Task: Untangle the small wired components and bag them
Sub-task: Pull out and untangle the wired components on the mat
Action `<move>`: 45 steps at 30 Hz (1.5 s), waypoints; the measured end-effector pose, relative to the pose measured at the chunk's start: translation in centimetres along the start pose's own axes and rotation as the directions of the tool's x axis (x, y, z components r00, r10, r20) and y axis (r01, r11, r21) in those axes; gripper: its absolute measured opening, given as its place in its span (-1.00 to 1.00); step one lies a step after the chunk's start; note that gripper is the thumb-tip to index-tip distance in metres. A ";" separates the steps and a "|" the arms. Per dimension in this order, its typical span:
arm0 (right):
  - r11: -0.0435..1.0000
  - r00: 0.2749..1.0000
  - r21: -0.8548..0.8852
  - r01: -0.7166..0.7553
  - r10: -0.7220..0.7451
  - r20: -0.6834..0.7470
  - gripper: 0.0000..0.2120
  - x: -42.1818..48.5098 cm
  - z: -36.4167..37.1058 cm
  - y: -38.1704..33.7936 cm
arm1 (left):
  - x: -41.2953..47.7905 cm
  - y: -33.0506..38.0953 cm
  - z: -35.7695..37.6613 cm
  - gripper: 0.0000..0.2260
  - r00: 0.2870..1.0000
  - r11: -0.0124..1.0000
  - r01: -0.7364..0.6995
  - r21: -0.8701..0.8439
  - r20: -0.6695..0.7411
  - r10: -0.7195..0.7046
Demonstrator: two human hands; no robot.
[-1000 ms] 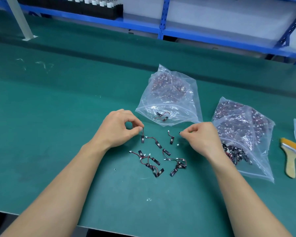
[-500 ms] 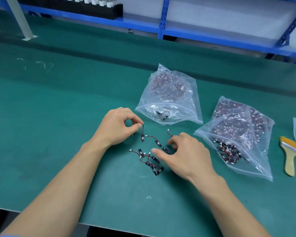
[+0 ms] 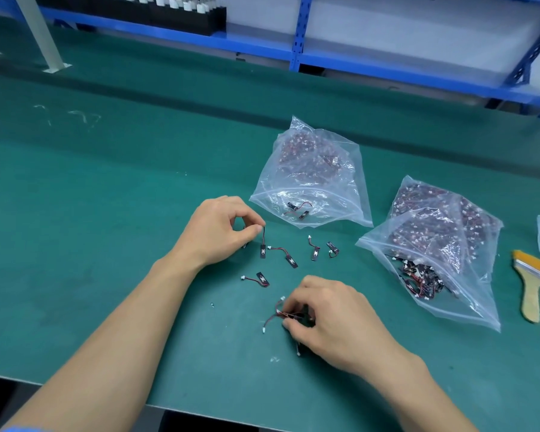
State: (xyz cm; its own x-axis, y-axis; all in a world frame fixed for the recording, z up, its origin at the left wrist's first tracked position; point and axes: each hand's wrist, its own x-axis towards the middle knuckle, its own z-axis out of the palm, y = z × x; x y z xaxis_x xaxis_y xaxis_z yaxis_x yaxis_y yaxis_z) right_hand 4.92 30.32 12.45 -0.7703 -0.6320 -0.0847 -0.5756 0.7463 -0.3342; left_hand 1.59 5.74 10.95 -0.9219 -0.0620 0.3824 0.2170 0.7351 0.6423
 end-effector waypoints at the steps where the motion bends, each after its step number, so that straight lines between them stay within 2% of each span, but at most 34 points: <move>1: 1.000 1.000 -0.009 0.002 -0.002 0.009 -0.81 -0.1 -0.1 0.3 | 0.0 0.0 0.0 -0.87 1.000 1.000 0.000 0.000 0.000 0.000; 7: 0.997 0.992 0.022 0.079 -0.077 -0.105 -0.70 1.1 -0.3 -0.5 | 0.0 0.0 0.1 -0.87 1.000 1.000 0.004 -0.011 0.004 -0.004; 12: 0.990 0.991 -0.057 0.126 -0.129 -0.044 -0.69 3.3 0.5 -1.5 | -0.1 0.3 0.0 -0.89 1.000 1.000 0.005 -0.012 0.008 -0.005; 15: 0.991 0.990 -0.026 0.132 -0.134 -0.047 -0.69 3.5 1.1 -1.2 | -0.2 0.6 -0.3 -0.88 0.999 1.000 -0.016 -0.012 0.030 0.016; 18: 0.986 0.987 0.089 0.143 -0.135 -0.092 -0.70 3.3 1.1 -0.6 | -0.5 1.0 -0.6 -0.90 0.994 0.999 -0.053 -0.011 0.093 0.054; 23: 0.970 0.983 0.213 0.119 -0.084 -0.165 -0.89 2.9 0.0 1.4 | -1.5 1.1 -0.6 -0.88 0.964 0.998 -0.022 -0.061 0.264 0.037; 28: 0.945 0.977 0.275 0.179 -0.139 -0.159 -0.94 2.6 -0.1 2.3 | -2.3 1.4 -0.1 -0.74 0.929 0.998 -0.020 0.061 0.371 -0.004; 38: 0.930 0.961 0.245 0.273 -0.254 -0.107 -0.83 2.5 0.4 2.2 | -3.9 -0.3 -2.8 -0.89 0.947 0.998 0.040 0.048 0.317 -0.053; 45: 0.916 0.959 0.294 0.274 -0.239 -0.149 -0.97 2.6 0.9 2.5 | -4.5 -0.3 -3.5 -0.86 0.960 0.998 0.055 0.005 0.273 -0.054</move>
State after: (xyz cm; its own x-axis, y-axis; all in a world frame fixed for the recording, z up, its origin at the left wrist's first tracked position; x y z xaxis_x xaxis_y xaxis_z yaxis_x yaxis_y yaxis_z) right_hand 1.72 30.37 10.52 -0.6421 -0.7540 0.1385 -0.6575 0.4487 -0.6053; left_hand 6.83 3.45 11.33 -0.9849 0.0851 0.1507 0.1643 0.7343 0.6587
